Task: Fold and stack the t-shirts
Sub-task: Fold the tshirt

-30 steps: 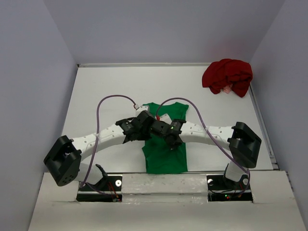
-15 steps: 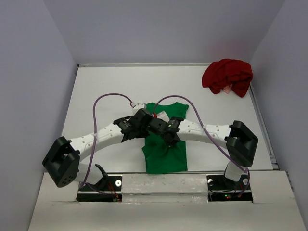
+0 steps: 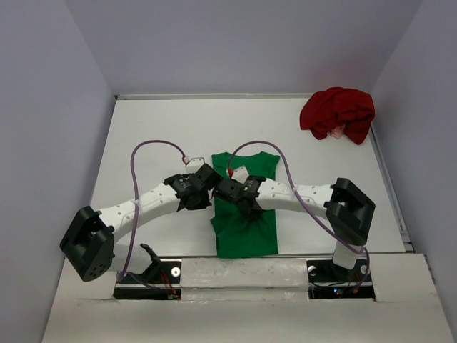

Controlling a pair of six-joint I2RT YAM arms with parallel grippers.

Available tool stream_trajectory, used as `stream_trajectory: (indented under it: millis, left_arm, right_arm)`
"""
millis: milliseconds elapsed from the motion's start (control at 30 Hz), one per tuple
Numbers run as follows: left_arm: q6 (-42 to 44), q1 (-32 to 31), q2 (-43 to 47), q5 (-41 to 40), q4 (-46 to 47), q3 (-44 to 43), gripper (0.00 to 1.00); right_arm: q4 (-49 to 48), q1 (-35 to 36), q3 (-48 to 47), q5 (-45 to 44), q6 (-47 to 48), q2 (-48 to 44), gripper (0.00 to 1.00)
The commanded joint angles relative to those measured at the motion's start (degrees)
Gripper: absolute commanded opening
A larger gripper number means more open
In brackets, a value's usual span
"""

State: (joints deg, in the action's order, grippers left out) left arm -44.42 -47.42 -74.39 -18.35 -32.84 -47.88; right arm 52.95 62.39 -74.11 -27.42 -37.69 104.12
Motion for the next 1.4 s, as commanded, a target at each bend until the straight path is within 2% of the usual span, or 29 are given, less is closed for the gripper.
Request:
stream_trajectory:
  millis: [0,33,133,267,433,633,733,767,800,833,867,900,933,1067,1233,1367]
  left_arm:
    - [-1.72,-10.15,6.18,-5.73,0.68,-3.98,0.11]
    - [-1.81,-10.15,6.45,-6.78,0.5,-4.06,0.15]
    - [-2.24,-10.15,6.98,-8.8,-0.55,-4.33,0.32]
    - [-2.69,-10.15,8.03,-12.05,-1.18,-4.42,0.47]
    - [-1.02,-9.8,6.37,-15.05,-1.26,-7.75,0.48]
    - [2.05,-8.22,1.97,-17.69,-1.0,-13.37,0.49]
    - [5.39,-5.24,0.39,-15.24,3.98,-15.31,0.34]
    - [6.36,-4.01,0.13,-11.14,5.84,-14.88,0.24]
    - [7.32,-0.87,-0.4,-8.4,7.86,-14.53,0.11]
    - [8.73,0.82,-0.75,-3.85,11.19,-13.74,0.07]
    - [9.18,2.49,-1.71,-1.62,12.35,-13.65,0.0]
    - [9.7,5.38,-2.33,0.66,13.58,-13.56,0.0]
    - [10.14,6.71,-2.69,3.55,15.68,-13.38,0.0]
    - [11.11,11.9,-4.79,8.15,18.68,-14.52,0.0]
    - [12.43,14.37,-9.27,10.26,19.91,-17.77,0.0]
    - [13.48,15.95,-17.78,16.92,19.05,-22.25,0.0]
  right_arm:
    - [-7.07,-3.68,-3.24,-1.76,-2.21,9.61,0.62]
    - [-7.16,-3.68,-3.06,-2.54,-2.3,9.7,0.69]
    - [-6.9,-4.29,-2.62,-4.38,-1.86,8.74,0.79]
    - [-5.15,-4.82,-4.46,-7.29,0.77,4.35,0.82]
    - [-1.44,-6.05,-9.82,-10.1,3.32,2.94,0.84]
    - [-2.05,-11.84,-13.79,-9.15,8.86,3.29,0.85]
    - [-10.98,-17.73,-11.16,-1.96,13.42,0.83,0.73]
    - [-13.11,-19.31,-10.19,3.81,15.96,-0.83,0.53]
    - [-14.87,-22.11,-8.62,6.47,16.85,-1.63,0.44]
    - [-19.68,-23.35,-7.29,8.94,17.99,-2.59,0.23]
    - [-21.99,-24.5,-6.06,16.1,20.96,-3.99,0.16]
    - [-23.32,-25.47,-5.35,18.78,21.69,-4.36,0.13]
    - [-25.5,-27.04,-4.3,21.68,22.22,-4.45,0.0]
    - [-29.13,-31.71,-2.8,30.81,22.93,-3.4,0.0]
    - [-26.94,-31.72,-6.22,31.55,24.24,1.43,0.0]
    - [-25.61,-31.72,-7.72,31.2,23.02,4.6,0.0]
